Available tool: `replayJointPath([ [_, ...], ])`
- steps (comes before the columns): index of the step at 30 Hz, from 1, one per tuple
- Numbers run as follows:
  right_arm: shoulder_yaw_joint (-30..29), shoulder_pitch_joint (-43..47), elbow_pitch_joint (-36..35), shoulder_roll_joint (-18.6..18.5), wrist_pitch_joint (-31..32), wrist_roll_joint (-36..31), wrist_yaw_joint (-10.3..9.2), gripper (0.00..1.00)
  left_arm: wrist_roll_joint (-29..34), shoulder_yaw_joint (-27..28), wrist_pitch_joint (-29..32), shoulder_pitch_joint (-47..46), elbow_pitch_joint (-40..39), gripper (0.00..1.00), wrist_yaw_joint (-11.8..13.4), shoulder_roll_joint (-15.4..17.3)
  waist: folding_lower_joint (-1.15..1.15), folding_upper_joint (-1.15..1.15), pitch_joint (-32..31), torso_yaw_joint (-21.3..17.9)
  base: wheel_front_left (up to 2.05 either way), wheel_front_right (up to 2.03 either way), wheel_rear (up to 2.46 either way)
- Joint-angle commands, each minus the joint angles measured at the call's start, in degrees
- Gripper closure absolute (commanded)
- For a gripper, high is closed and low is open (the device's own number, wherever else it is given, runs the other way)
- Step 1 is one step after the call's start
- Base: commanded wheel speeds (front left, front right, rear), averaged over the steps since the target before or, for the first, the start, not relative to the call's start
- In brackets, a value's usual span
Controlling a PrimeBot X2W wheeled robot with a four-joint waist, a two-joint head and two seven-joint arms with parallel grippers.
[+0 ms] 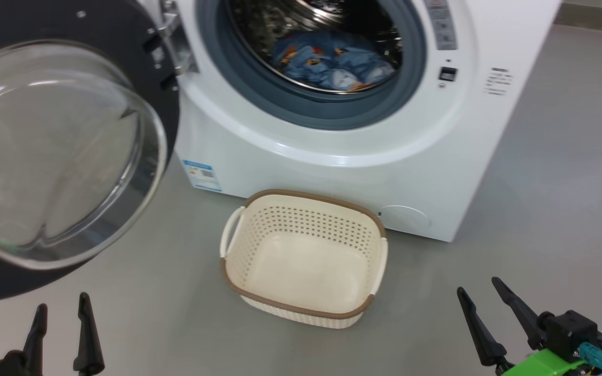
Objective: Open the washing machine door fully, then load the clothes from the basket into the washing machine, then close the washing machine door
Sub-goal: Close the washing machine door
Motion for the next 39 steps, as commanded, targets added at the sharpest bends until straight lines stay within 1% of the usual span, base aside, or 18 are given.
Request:
replayJointPath([
  [1, 1.8, -2.4, -1.1, -1.0, -0.3, 1.1, 0.07, 0.00, -0.2, 2.3, -0.4, 0.0, -1.0, 0.00, -0.1, 0.7, 0.00, 0.00, -0.4, 2.9, 0.00, 0.00, 0.00],
  [9, 3.2, -3.1, -0.9, -1.3, -0.3, 1.1, 0.07, 0.00, -0.9, 2.6, -0.4, 0.2, -1.0, 0.00, -0.1, 0.6, 0.00, 0.00, -0.3, 5.6, 0.00, 0.00, 0.00],
  [16, 4.0, -3.4, -0.4, -1.5, -0.3, 1.3, 0.07, 0.00, -1.9, 2.8, -0.4, 0.2, -0.9, 0.00, -0.1, 0.6, 0.00, 0.00, -0.5, 7.2, 0.00, 0.00, 0.00],
  [26, 4.8, -3.9, -0.2, -1.5, -0.3, 1.4, 0.07, 0.00, -2.7, 3.0, -0.4, 0.4, -0.9, 0.00, -0.1, 0.6, 0.00, 0.00, -0.2, 8.2, 0.00, 0.00, 0.00],
  [33, 5.1, -4.3, -0.2, -1.5, -0.3, 1.5, 0.07, 0.00, -3.8, 3.0, -0.4, 0.1, -1.8, 0.00, -0.1, 0.6, 0.00, 0.00, 0.1, 8.3, 0.00, 0.00, 0.00],
  [34, 5.1, -4.3, -0.2, -1.4, -0.3, 1.5, 0.07, 0.00, -4.4, 3.2, -0.4, -0.1, -2.1, 0.40, -0.1, 0.6, 0.00, 0.00, 0.2, 8.2, 0.00, 0.00, 0.00],
  [36, 5.2, -4.4, -0.2, -1.3, -0.3, 1.5, 0.07, 0.00, -5.9, 4.0, -0.4, -0.7, -2.8, 0.85, -0.1, 0.6, 0.00, 0.00, 0.5, 8.0, 0.00, 0.00, 0.00],
  [37, 5.3, -4.4, -0.2, -1.2, -0.3, 1.4, 0.07, 0.00, -6.3, 4.5, -0.4, -1.1, -3.3, 1.00, -0.1, 0.6, 0.00, 0.00, 0.6, 7.9, 0.00, 0.00, 0.00],
  [39, 5.3, -4.6, -0.2, -1.0, -0.3, 1.4, 0.07, 0.00, -7.3, 5.8, -0.4, -2.2, -4.6, 1.00, -0.1, 0.6, 0.00, 0.00, 1.1, 7.7, 0.00, 0.00, 0.00],
])
